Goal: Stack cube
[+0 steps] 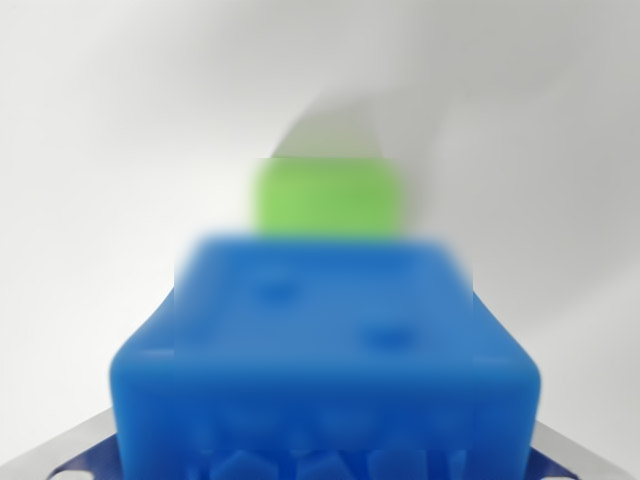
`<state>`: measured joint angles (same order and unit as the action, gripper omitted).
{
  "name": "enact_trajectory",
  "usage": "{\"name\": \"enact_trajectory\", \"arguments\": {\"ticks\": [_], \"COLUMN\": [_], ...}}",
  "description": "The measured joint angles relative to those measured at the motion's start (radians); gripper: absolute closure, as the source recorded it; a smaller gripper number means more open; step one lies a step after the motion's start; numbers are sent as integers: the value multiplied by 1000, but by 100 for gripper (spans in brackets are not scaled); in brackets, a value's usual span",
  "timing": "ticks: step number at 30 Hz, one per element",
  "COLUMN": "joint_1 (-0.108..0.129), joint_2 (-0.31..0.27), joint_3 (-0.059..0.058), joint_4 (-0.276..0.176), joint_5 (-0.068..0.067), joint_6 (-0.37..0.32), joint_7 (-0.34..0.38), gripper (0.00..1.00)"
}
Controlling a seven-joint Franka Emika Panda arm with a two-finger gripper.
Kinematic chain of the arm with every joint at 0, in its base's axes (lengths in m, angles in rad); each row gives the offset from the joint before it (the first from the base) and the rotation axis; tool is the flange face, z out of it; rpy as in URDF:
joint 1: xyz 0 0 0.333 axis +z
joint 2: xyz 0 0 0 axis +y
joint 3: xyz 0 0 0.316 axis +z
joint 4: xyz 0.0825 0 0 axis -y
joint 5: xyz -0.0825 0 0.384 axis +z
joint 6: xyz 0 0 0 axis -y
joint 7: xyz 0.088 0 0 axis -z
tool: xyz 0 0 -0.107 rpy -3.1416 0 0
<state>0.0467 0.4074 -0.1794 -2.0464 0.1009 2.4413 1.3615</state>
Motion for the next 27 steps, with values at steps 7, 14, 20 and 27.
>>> {"name": "enact_trajectory", "arguments": {"ticks": [7, 14, 20, 27], "joint_1": [0, -1, -2, -4], "joint_2": [32, 64, 86, 108], "joint_3": [2, 4, 7, 10], "joint_4": [-1, -1, -1, 1], "joint_5": [12, 25, 31, 38], "joint_6": [33, 63, 85, 104], "joint_7": [-8, -16, -21, -26], "gripper": [100, 100, 100, 100]}}
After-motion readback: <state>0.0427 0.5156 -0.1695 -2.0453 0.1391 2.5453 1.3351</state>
